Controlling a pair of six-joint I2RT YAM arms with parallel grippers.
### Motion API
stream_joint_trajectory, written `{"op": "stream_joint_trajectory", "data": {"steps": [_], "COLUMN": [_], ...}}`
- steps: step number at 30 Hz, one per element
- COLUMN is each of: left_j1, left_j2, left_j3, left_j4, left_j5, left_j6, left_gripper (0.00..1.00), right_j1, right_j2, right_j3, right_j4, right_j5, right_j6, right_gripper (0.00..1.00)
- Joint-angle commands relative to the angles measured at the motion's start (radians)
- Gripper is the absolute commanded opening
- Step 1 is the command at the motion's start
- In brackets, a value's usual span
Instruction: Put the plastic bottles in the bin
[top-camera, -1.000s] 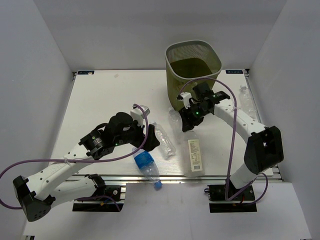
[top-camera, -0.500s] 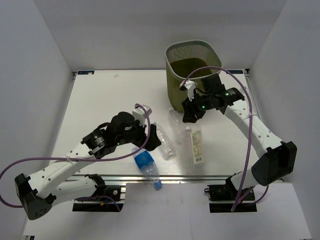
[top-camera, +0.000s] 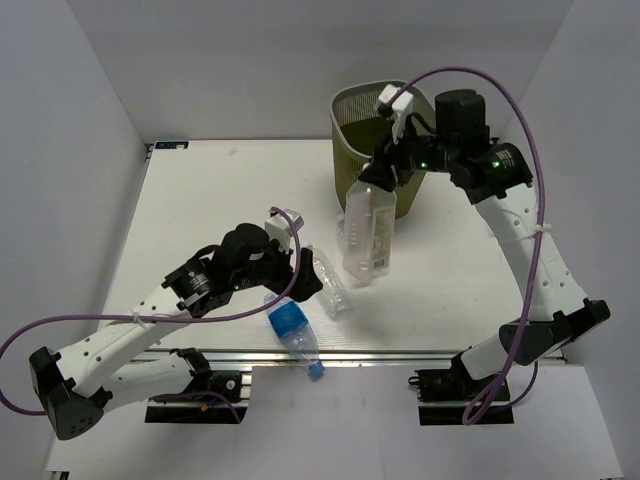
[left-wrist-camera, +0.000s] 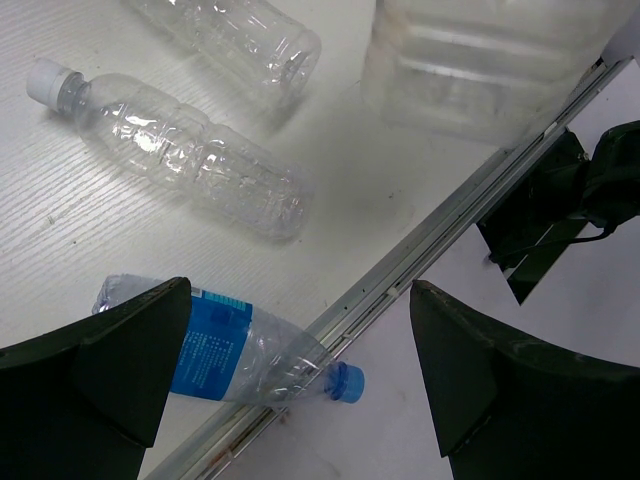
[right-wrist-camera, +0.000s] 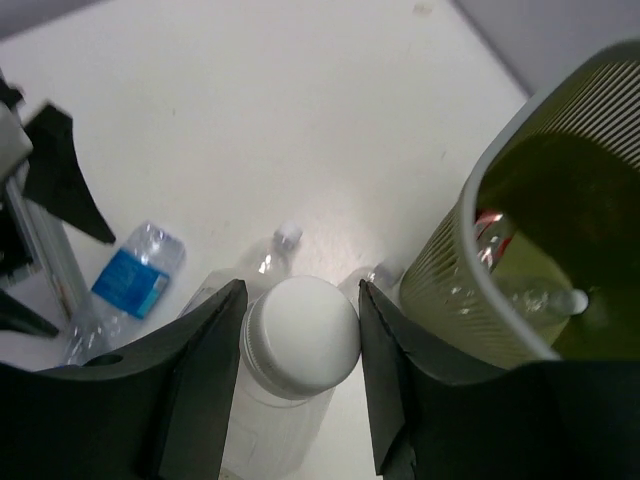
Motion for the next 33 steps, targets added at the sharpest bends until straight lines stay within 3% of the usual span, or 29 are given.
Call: {"op": "stream_joint_trajectory", "data": {"steps": [1,11,21,28,29,33], "left_j1": [-0.005,-0.005,-0.005,-0.005,-0.005,-0.005], "left_j2": [-0.016,-0.035,-0.072,-0.014,-0.003,0.068], "left_j3": [0.017,0.017,0.017,0.056,0.068,0.132], "left_j4": [0.005,-0.029,-0.107,-0.242,-0.269,-0.372], "left_j5": [0.006,-0.028,-0.109,-0.267,-0.290,-0.365], "left_j6": [0.008,-0.013,-0.134,-0.289,-0.312,-0.367], "left_gripper": [1.00,1.00,1.00,1.00,1.00,1.00], "right_j1": [-0.015,-0.044,-0.108,-0.155,-0.161,-0.184], "right_j2": [0.017,-0.023,0.088,0.172,0.189,0.220], "right_j3": [0.100,0.050,0.174,0.194,0.193,0.165], "right_j4": [0.092,0.594,0.760,0.859,0.873,0.915], "right_j5": [-0.031,0.162,0.328,0.506,0.594,0.638], "right_j6": [0.079,0.306,0.360,0.269,0.258,0.211], "right_gripper": [0.00,0.00,0.00,0.00,0.00,0.00]}}
